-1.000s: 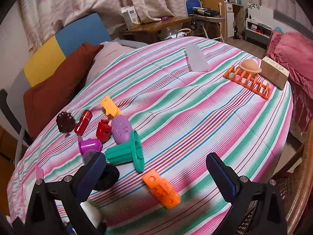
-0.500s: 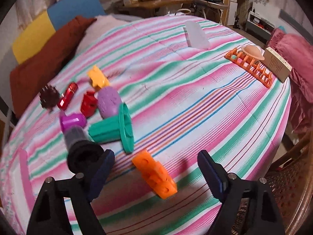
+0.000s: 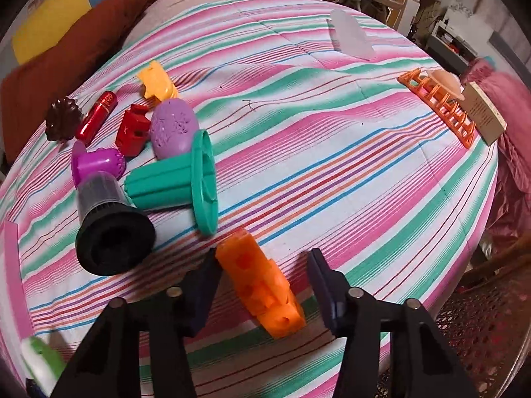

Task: Organize rigid objects
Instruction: 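Grasp the white-green plug device with left tool while right tool grasps the orange block, then carry the plug device into the tray and release with left tool while right tool carries the orange block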

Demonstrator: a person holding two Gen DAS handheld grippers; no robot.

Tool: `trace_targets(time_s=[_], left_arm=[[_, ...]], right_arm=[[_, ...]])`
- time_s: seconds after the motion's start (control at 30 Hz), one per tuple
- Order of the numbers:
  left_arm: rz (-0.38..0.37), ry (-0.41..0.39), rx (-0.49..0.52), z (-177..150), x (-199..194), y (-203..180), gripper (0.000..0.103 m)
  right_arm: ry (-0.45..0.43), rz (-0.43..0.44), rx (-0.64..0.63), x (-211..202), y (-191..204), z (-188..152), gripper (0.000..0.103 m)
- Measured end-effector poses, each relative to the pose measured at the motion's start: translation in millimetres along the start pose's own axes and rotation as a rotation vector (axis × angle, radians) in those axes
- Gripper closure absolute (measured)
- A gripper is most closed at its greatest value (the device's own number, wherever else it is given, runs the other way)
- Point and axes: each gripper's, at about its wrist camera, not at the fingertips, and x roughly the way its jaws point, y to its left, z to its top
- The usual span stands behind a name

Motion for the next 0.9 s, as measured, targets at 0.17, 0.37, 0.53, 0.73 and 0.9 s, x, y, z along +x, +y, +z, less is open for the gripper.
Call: trace_targets(time_s=[0.17, 0.37, 0.53, 0.73, 0.9], left_arm=[[0.006, -0.008, -0.001, -1.6, -8.2, 1.8, 0.051], [0.021, -0.023, -0.006, -3.8, -18.5, 4.2, 0.051], [0.036, -0.044, -0.019, -1.1, -32.3, 9.0, 0.051], [0.095, -0.069, -0.049, 6.6, -50.1, 30.8, 0.051], [0.182, -0.064, -0.118, 16.8, -57.5, 73.2, 0.051]], right_arm=[[-0.014, 0.016, -0.004, -2.7, 0.9, -0.8, 0.077], [-0.034, 0.066, -0.008, -7.3, 2.8, -1.2, 0.078], [-0.117, 0.081, 0.009, -24.7, 0.0, -3.9, 0.078], [-0.231, 0.140, 0.037, -48.6, -6.3, -5.3, 0.078], [-0.321, 0.205, 0.043, -66.5, -7.2, -4.8, 0.078]])
